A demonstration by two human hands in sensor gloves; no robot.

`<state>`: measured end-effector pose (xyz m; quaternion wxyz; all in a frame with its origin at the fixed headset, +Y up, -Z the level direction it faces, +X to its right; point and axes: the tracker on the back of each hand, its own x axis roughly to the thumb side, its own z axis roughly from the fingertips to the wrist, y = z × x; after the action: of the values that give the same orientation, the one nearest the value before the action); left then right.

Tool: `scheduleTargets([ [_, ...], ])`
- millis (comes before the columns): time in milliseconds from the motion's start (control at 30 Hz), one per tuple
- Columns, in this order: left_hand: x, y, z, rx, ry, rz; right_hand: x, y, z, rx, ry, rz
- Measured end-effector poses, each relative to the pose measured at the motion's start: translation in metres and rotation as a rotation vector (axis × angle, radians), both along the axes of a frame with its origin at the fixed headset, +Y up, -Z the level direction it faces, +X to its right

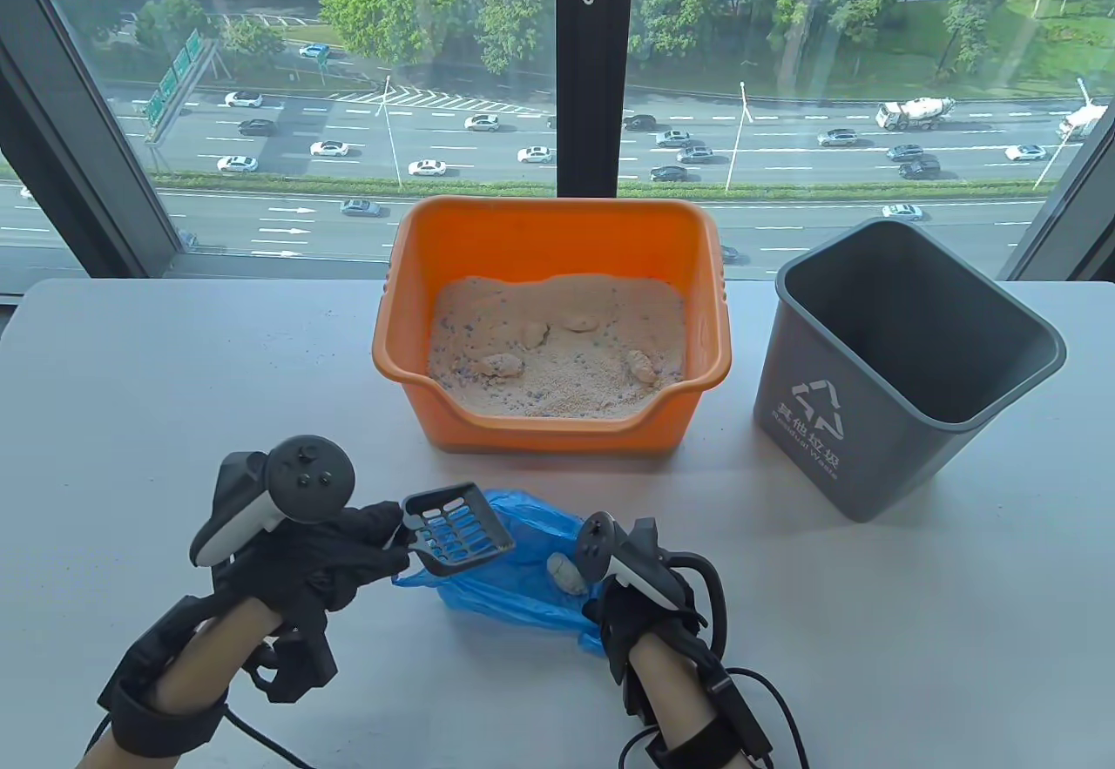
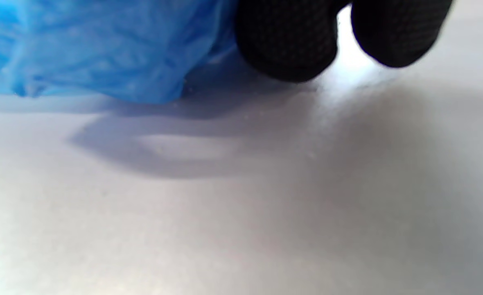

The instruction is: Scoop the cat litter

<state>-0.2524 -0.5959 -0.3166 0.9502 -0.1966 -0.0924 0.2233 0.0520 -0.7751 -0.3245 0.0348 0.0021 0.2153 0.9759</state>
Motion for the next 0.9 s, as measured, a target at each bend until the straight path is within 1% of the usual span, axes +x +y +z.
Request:
scheduleTargets([
  [67,0.005,0.006,-0.013,0.015,0.024,0.028,0.0,0.0,0.0,0.0,0.0,-0.001],
  [133,0.019,0.011,-0.028,0.034,0.053,0.011,0.0,0.0,0.0,-0.001,0.0,-0.002],
  [200,0.04,0.014,-0.045,0.052,0.053,-0.024,0.0,0.0,0.0,-0.001,0.0,-0.003],
  [233,0.056,0.015,-0.057,0.057,0.04,-0.047,0.0,0.0,0.0,-0.001,0.001,-0.003],
  [333,0.096,0.011,-0.089,0.053,0.033,-0.115,0.0,0.0,0.0,0.0,0.004,-0.003],
  [433,0.136,-0.001,-0.125,0.03,0.054,-0.211,0.001,0.0,0.0,-0.001,0.003,-0.005],
  [567,0.169,-0.022,-0.163,-0.02,0.1,-0.301,0.001,0.0,0.0,-0.002,0.003,-0.007],
  [667,0.187,-0.04,-0.183,-0.066,0.097,-0.364,0.001,0.0,0.0,-0.003,0.003,-0.009],
  [733,0.196,-0.054,-0.191,-0.101,0.075,-0.385,0.001,0.0,0.0,-0.002,0.003,-0.009],
  [767,0.202,-0.061,-0.196,-0.094,0.064,-0.373,0.001,0.0,0.0,-0.001,0.003,-0.007],
  [900,0.217,-0.079,-0.211,-0.073,0.06,-0.327,0.001,0.0,0.0,-0.002,0.002,-0.007],
])
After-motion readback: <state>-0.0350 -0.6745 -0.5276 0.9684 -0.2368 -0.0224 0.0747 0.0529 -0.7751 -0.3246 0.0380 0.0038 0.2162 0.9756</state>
